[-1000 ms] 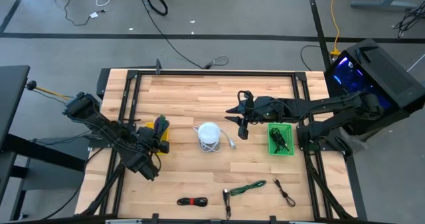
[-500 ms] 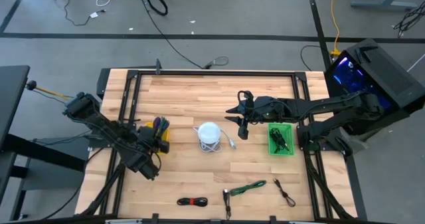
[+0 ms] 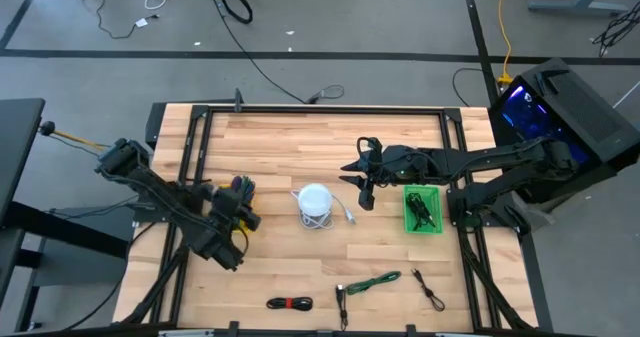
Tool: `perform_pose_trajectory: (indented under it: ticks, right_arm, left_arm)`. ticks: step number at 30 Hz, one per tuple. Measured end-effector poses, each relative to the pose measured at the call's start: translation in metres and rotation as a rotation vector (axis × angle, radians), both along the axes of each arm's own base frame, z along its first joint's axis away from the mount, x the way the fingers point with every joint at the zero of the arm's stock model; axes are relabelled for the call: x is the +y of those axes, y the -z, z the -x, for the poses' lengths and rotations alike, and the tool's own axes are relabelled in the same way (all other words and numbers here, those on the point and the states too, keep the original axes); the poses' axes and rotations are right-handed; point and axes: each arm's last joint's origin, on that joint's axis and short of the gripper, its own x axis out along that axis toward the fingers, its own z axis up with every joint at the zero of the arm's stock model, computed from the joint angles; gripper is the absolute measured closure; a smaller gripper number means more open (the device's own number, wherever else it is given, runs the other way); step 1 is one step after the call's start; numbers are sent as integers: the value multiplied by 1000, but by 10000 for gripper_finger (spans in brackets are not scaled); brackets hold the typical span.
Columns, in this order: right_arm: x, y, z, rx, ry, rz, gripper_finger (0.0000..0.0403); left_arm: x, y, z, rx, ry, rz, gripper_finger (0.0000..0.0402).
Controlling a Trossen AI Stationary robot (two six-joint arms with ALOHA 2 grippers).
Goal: Pick & Place USB Port
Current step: Put the black charger cable into the green bin
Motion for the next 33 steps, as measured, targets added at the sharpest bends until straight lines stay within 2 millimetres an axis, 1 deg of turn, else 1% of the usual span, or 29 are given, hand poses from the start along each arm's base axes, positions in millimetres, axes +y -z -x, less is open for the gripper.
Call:
perform_pose_trajectory:
  ticks: [3,5,7,9,10,13,14,16,20,23,28,33]
  right_arm:
    - [0,1,1,10,12,-24,292]
    - [0,2,1,14,23,-47,292]
    - [1,3,1,20,27,-71,292]
    - [4,3,2,27,16,-86,292]
    - [7,3,2,28,-1,-93,292]
    - [18,4,3,31,-60,-124,292]
    - [23,4,3,33,-87,-130,292]
    - [36,4,5,40,-161,-146,292]
    - [67,4,11,54,-308,-171,292]
    - [87,4,17,58,-371,-164,292]
    - [111,4,27,53,-391,-145,292]
    - [121,3,32,37,-348,-103,292]
  left_arm:
    - [-14,-31,-16,60,101,-17,199]
    - [-25,-53,-29,56,171,22,201]
    - [-37,-68,-42,46,266,75,204]
    - [-52,-78,-55,41,409,140,206]
    - [-60,-82,-61,45,509,170,206]
    - [-83,-87,-74,33,794,270,207]
    - [-89,-86,-77,39,861,288,207]
    - [-99,-78,-79,67,924,317,207]
    - [-113,-54,-84,139,925,395,207]
    - [-121,-37,-87,189,936,463,207]
    - [-130,-12,-93,283,943,550,207]
    - [-134,4,-98,331,940,623,207]
